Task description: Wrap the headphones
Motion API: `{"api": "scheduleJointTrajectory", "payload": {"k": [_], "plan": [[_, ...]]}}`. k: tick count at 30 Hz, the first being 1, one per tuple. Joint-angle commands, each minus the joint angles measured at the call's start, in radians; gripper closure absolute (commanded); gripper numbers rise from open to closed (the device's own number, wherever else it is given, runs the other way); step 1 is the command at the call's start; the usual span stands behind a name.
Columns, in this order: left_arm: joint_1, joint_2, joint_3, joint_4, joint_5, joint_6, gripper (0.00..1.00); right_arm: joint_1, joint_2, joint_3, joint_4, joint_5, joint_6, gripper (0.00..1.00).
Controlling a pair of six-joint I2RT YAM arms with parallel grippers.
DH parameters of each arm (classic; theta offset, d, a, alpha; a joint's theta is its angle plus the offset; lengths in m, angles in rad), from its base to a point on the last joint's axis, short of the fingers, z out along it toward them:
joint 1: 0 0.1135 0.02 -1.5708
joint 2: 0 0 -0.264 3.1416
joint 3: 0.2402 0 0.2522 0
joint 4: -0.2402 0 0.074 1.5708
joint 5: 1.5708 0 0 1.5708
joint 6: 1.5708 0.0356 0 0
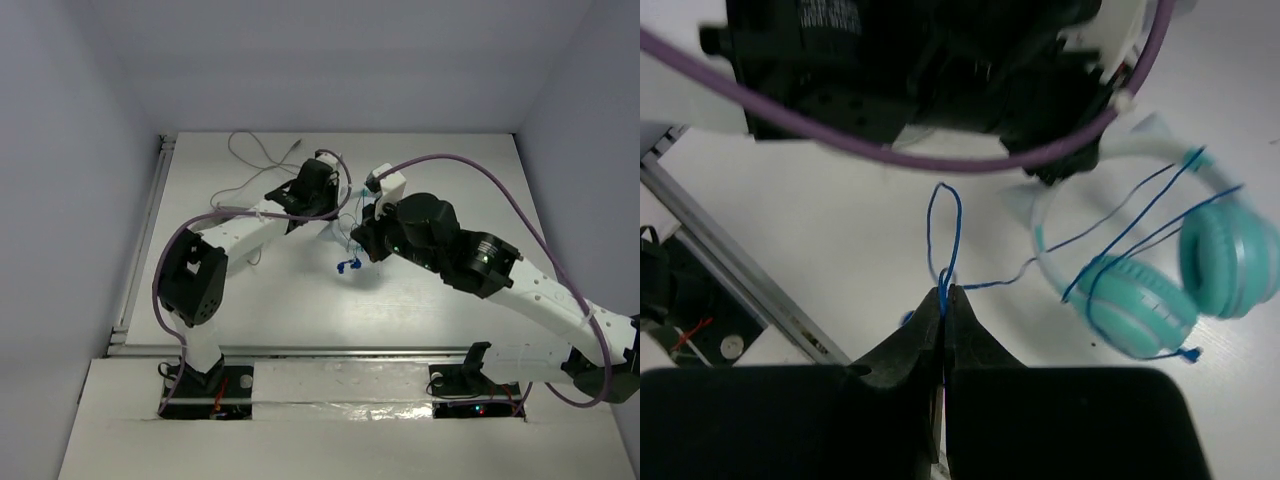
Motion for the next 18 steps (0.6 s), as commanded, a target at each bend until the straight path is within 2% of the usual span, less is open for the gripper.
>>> {"api": "scheduleJointTrajectory", "payload": {"k": [1,7,11,13,18], "plan": [[-0.051,-0.056,-0.051,0.095,0.013,-0.033,1.0,0.008,0.018,0.069,0.012,0.076,-0.042,1.0],[-0.085,-0.098,-0.148,0.158,0.068,-0.062,1.0,0.008,0.026,0.069,0.02,0.173,-0.06,1.0],[-0.085,-0.133,-0.194,0.141,0.0,-0.051,1.0,0.008,0.021,0.066,0.013,0.24,-0.07,1.0],[-0.085,-0.147,-0.205,0.132,-0.071,-0.05,1.0,0.008,0.014,0.069,0.003,0.227,-0.06,1.0],[-0.085,-0.19,-0.179,0.132,-0.109,-0.06,1.0,0.008,-0.032,0.014,0.008,0.073,-0.022,1.0]]}}
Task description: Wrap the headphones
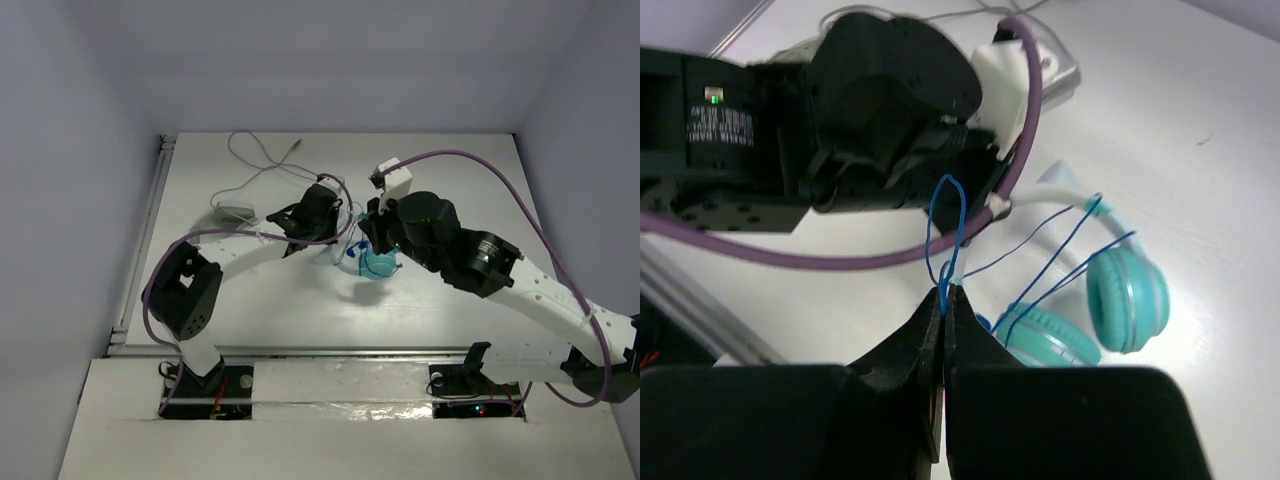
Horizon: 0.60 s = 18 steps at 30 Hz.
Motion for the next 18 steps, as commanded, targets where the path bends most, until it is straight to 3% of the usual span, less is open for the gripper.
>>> {"api": "scheduleJointTrajectory", "payload": {"k": [1,6,18], "plan": [[0.004,-0.102,0.068,0.077,-0.042,-0.035,1.0,0.008,-0.048,-0.027,0.014,-0.092,0.024,1.0],[0.004,-0.096,0.145,0.043,-0.055,-0.017,1.0,0.008,-0.068,-0.071,0.019,-0.089,0.041,1.0],[0.004,-0.1,0.099,0.037,-0.038,-0.026,1.0,0.008,-0.126,-0.042,0.016,-0.009,0.023,1.0]]}}
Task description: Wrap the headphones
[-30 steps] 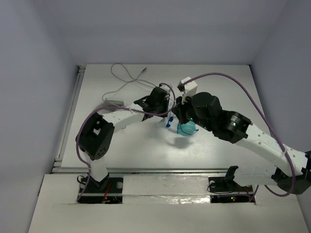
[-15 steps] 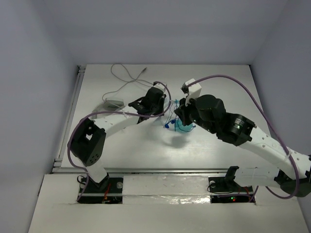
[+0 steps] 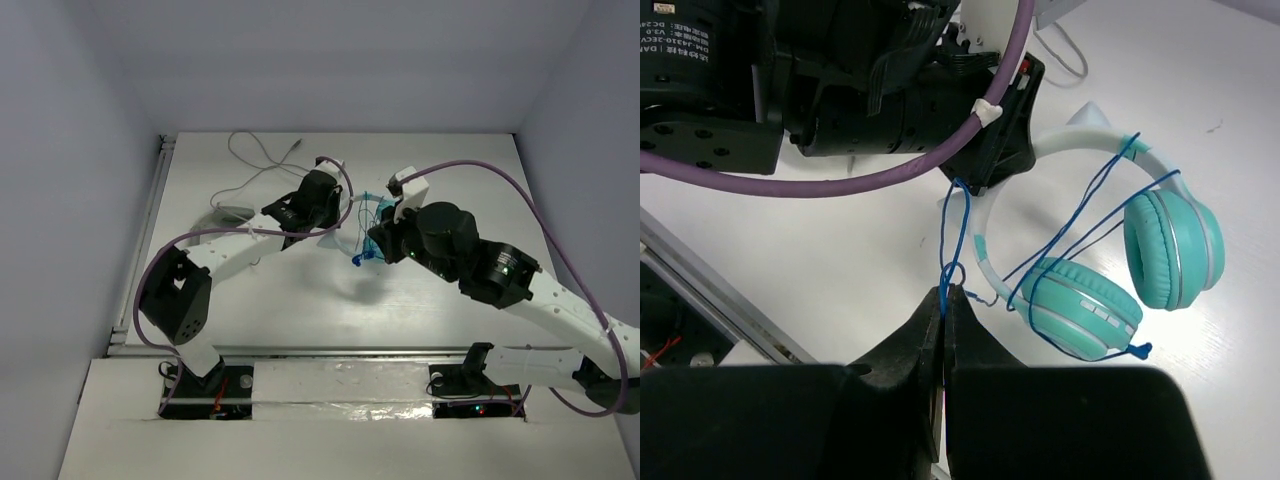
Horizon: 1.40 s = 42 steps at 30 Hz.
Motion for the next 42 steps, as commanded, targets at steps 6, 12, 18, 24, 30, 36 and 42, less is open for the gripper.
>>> {"api": "scheduleJointTrajectory", "payload": {"k": [6,12,18,24,30,36,42], "plan": [[0.001,-0.037,-0.008,0.071,0.033,-0.023,1.0,0.008,-0.003,0.072,0.025,0.122,-0.036,1.0],[-0.019,-0.042,-0.068,0.069,0.024,-0.023,1.0,0.008,0.017,0.118,0.057,0.199,-0.07,1.0],[-0.029,-0.092,-0.138,0.069,0.001,-0.029,1.0,-0.011,0.037,0.11,0.097,0.28,-0.101,1.0],[-0.047,-0.163,-0.172,0.023,0.014,-0.013,1.0,-0.08,0.046,0.033,0.181,0.387,-0.145,1.0],[-0.065,-0.216,-0.18,-0.066,0.1,0.035,1.0,-0.121,0.092,-0.014,0.295,0.528,-0.2,1.0],[-0.065,-0.266,-0.195,-0.141,0.18,0.101,1.0,-0.13,0.106,-0.057,0.427,0.558,-0.3,1.0],[-0.065,-0.327,-0.166,-0.136,0.346,0.141,1.0,-0.165,0.112,-0.129,0.43,0.523,-0.19,1.0]]}}
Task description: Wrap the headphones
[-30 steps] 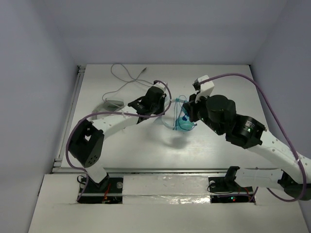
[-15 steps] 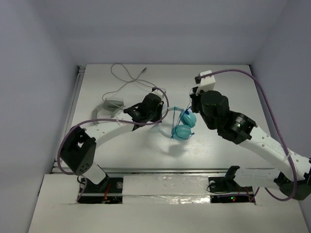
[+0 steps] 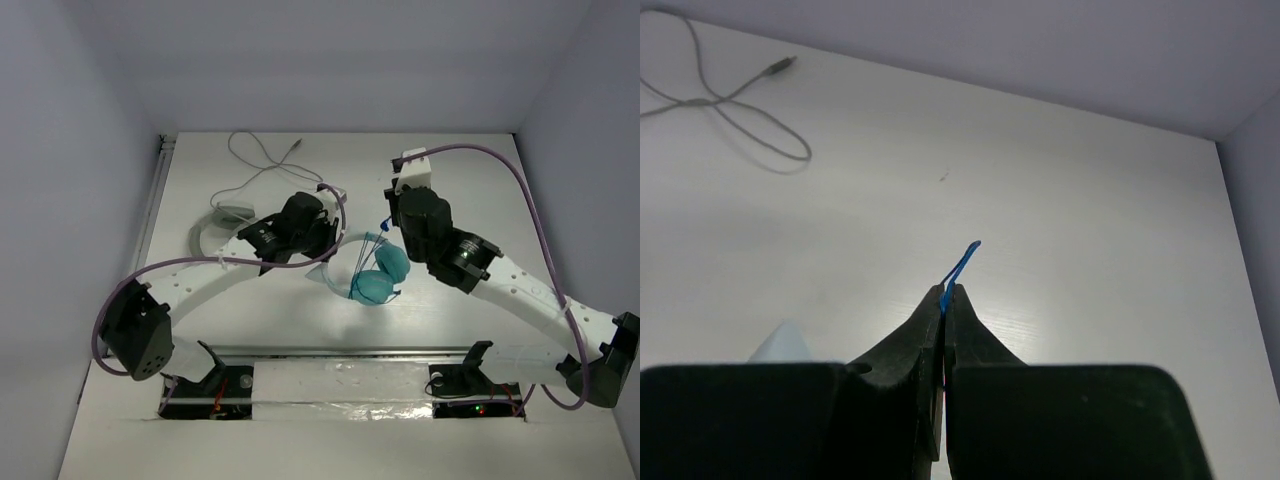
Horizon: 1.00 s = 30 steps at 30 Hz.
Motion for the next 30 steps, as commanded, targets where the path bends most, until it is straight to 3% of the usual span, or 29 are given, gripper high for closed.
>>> {"api": "scheduleJointTrajectory", "payload": {"k": [1,11,15,21,27,30], "plan": [[-0.007,-0.085,0.036,0.001,0.176,0.047,1.0,-0.033,-0.006,-0.046,0.1,0.02,0.067,1.0],[0.117,-0.148,0.074,0.027,0.408,0.073,1.0,-0.112,-0.102,-0.161,0.104,-0.213,0.203,1.0],[0.174,-0.182,0.084,0.068,0.501,0.051,1.0,-0.143,-0.145,-0.228,0.136,-0.415,0.281,0.99],[0.215,-0.16,0.146,0.107,0.581,0.007,1.0,-0.18,-0.216,-0.342,0.222,-0.601,0.383,0.72],[0.224,-0.108,0.241,0.133,0.568,-0.059,1.0,-0.18,-0.23,-0.457,0.327,-0.684,0.458,0.55],[0.224,-0.082,0.306,0.111,0.526,-0.065,1.0,-0.18,-0.254,-0.514,0.379,-0.693,0.481,0.52]]}}
